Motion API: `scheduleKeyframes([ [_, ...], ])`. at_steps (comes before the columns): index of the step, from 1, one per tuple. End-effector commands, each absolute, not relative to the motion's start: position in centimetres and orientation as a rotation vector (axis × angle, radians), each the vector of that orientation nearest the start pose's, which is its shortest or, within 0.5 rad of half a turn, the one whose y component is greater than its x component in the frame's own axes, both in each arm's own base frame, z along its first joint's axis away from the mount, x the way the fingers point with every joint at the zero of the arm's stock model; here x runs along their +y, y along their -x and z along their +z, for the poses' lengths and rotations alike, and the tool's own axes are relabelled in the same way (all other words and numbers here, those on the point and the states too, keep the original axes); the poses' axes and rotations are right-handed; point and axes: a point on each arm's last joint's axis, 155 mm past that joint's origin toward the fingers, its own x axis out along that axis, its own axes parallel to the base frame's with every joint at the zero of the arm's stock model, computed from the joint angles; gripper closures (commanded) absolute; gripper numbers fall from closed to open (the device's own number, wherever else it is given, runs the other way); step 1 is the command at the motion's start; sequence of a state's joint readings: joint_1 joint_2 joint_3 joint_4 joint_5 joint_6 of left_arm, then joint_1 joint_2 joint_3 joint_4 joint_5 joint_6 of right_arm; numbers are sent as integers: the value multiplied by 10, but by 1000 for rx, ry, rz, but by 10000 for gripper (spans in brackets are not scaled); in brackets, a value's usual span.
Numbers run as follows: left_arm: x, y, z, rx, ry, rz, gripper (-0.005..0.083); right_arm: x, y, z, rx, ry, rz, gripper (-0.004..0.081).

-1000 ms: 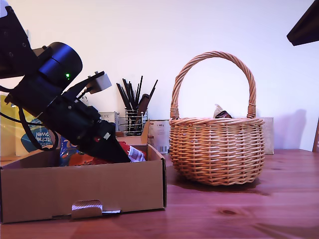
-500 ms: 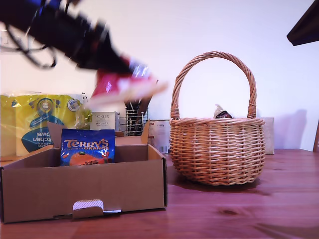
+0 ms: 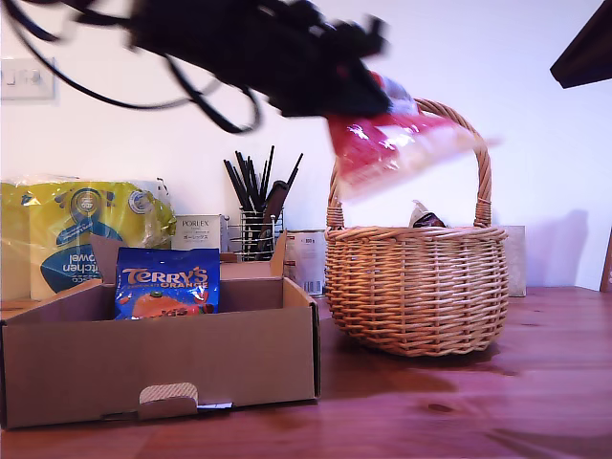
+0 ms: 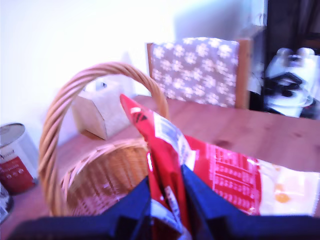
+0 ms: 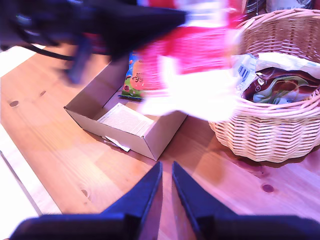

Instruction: Move the bags of Easter eggs from the cardboard box on the left into the woven basket on the right side.

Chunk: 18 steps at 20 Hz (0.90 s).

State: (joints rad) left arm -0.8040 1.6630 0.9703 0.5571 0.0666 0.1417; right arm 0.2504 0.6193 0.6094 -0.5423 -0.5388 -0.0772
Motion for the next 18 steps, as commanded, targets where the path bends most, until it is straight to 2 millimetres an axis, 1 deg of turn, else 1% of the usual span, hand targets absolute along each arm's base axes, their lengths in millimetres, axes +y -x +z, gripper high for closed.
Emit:
scheduleKeyframes([
  [1, -390, -369, 221, 48, -202, -827, 797, 153, -212, 203, 509, -3, 796, 717],
  [5, -410, -401, 219, 39, -204, -768, 797, 153, -212, 203, 508, -3, 797, 716],
  [6, -412, -409, 218, 40, -205, -749, 797, 153, -212, 203, 508, -3, 797, 717],
  [8, -419, -423, 212, 50, -210, -732, 797, 153, -212, 203, 509, -3, 797, 717],
  [10, -424, -434, 193, 94, -234, -726, 797, 153, -212, 203, 508, -4, 797, 717],
  [13, -424, -446, 158, 127, -352, -695, 797, 153, -212, 203, 508, -4, 798, 717],
  [15, -422, -450, 140, 151, -393, -683, 797, 153, -212, 203, 509, -4, 798, 717],
  [18, -416, -449, 117, 222, -436, -686, 797, 153, -212, 203, 508, -5, 800, 717],
])
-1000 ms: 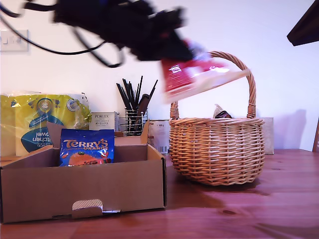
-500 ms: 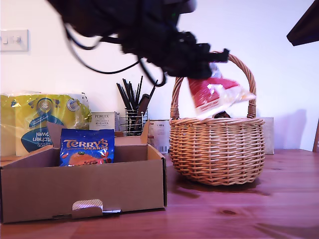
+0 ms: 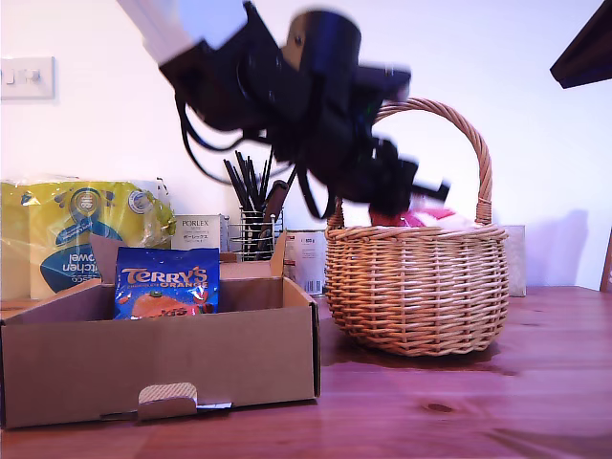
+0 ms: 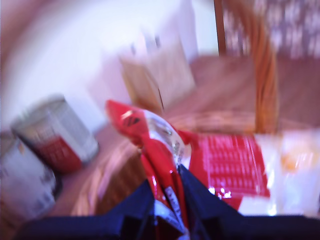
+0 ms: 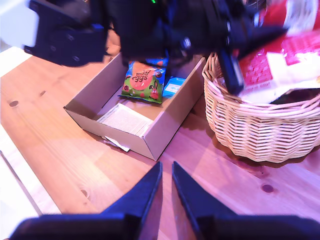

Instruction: Move the bags of Easter eggs from the cardboard box on the left into the woven basket on the right side.

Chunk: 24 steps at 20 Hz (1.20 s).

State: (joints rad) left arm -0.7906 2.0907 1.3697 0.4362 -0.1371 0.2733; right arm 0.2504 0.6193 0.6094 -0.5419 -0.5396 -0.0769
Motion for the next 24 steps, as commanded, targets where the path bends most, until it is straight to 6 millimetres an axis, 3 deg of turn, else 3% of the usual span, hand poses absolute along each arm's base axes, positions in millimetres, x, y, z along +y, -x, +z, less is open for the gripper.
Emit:
scheduleKeyframes([
  [1, -413, -448, 111, 244, -454, -688, 797, 154, -212, 203, 508, -5, 801, 716],
  [7, -405, -452, 105, 263, -490, -678, 782, 154, -211, 204, 507, -7, 807, 717],
  [9, -406, -454, 110, 251, -485, -675, 697, 154, -211, 204, 507, -7, 807, 717],
  [12, -406, -459, 120, 228, -484, -642, 504, 154, -211, 204, 508, -7, 807, 717],
  [14, -404, -465, 130, 204, -510, -610, 445, 155, -211, 204, 507, -7, 808, 717],
  [19, -407, -474, 165, 143, -562, -541, 445, 155, -211, 204, 508, -7, 808, 717],
  [22, -418, -462, 171, 154, -572, -579, 456, 155, -211, 204, 507, -7, 808, 717],
  [24, -425, -446, 171, 187, -581, -636, 536, 154, -211, 204, 507, -7, 807, 716],
])
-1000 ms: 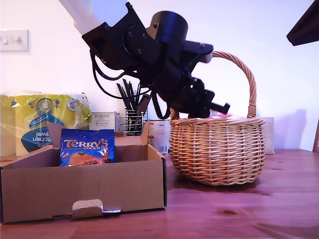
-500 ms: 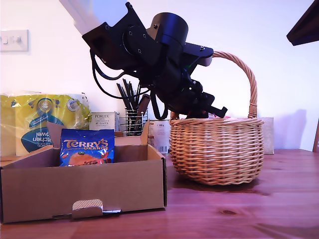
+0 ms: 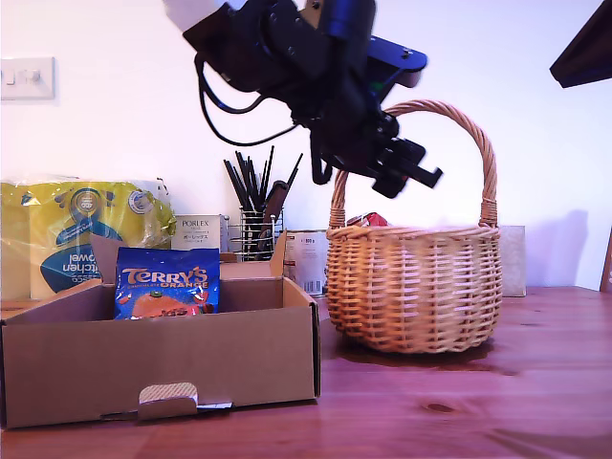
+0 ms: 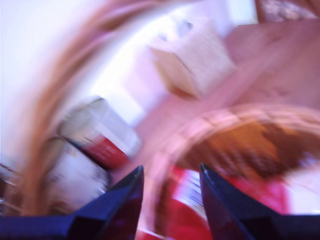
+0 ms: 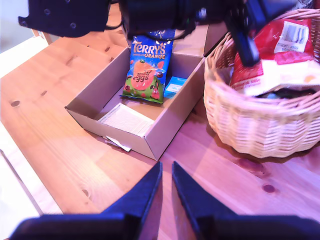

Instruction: Move the bags of Easter eggs from the cardboard box on the left into the woven basket on the right side.

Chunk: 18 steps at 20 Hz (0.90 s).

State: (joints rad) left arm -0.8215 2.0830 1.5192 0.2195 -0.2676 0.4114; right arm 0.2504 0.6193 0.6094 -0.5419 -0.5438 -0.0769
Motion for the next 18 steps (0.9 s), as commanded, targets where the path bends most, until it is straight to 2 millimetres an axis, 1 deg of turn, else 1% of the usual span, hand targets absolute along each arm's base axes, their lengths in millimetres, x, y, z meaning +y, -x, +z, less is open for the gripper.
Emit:
scheduleKeyframes([
  [1, -429, -437, 170, 210, -576, -672, 600, 155, -211, 204, 507, -7, 808, 717],
  [3, -427, -422, 166, 280, -562, -716, 754, 155, -211, 204, 505, -7, 807, 717],
  [4, -425, -415, 164, 326, -542, -734, 791, 155, -211, 204, 505, -7, 807, 717],
  [6, -420, -399, 159, 418, -495, -783, 793, 155, -211, 204, 504, -6, 807, 717],
  [8, -411, -388, 159, 495, -443, -821, 793, 155, -211, 204, 504, -6, 807, 717],
  [10, -404, -378, 158, 530, -416, -861, 793, 154, -211, 204, 507, -6, 807, 717],
  [11, -398, -374, 157, 542, -413, -868, 793, 154, -211, 204, 506, -6, 807, 717],
  [14, -369, -360, 151, 571, -402, -878, 793, 154, -211, 204, 506, -6, 807, 717],
  [15, -355, -356, 148, 582, -398, -884, 793, 154, -211, 204, 506, -6, 807, 717],
  [18, -305, -349, 145, 594, -373, -900, 793, 154, -211, 204, 506, -6, 807, 717],
])
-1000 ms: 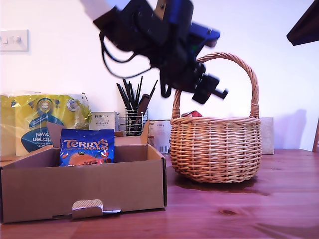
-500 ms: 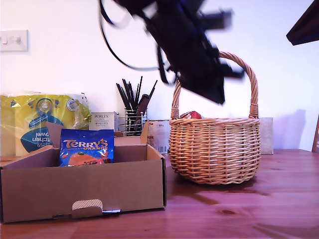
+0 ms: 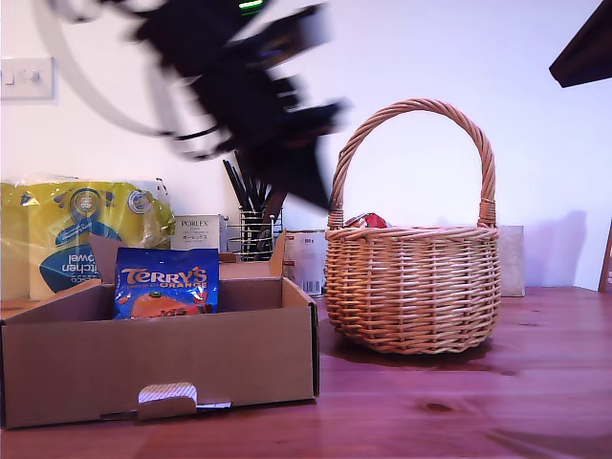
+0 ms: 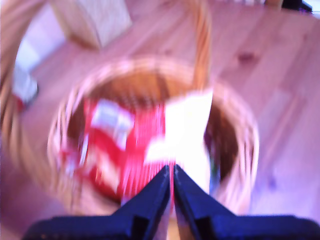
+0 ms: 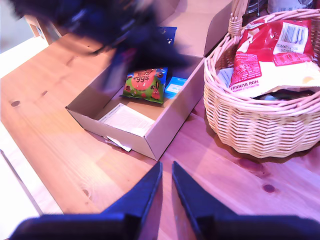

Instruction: Move the bags of Easter eggs from the cardboard box on the left into the woven basket on the right side.

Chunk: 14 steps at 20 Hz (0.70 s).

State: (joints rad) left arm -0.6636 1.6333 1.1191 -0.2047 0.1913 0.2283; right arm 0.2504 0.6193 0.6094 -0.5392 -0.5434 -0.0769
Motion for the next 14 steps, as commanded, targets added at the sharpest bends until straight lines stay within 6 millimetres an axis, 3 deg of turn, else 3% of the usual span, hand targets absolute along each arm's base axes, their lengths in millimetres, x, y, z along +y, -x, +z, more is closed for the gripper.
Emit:
scheduleKeyframes([
  [1, -289, -346, 146, 587, -378, -927, 793, 154, -211, 204, 506, -6, 807, 717],
  [4, -237, -354, 156, 589, -368, -952, 793, 154, -211, 204, 507, -7, 807, 717],
  [7, -187, -381, 161, 529, -456, -888, 793, 155, -211, 204, 504, -6, 807, 717],
  [10, -164, -392, 169, 439, -553, -908, 793, 155, -212, 205, 499, -6, 807, 717],
  [14, -151, -400, 182, 412, -540, -891, 776, 155, -212, 207, 493, -5, 807, 717],
])
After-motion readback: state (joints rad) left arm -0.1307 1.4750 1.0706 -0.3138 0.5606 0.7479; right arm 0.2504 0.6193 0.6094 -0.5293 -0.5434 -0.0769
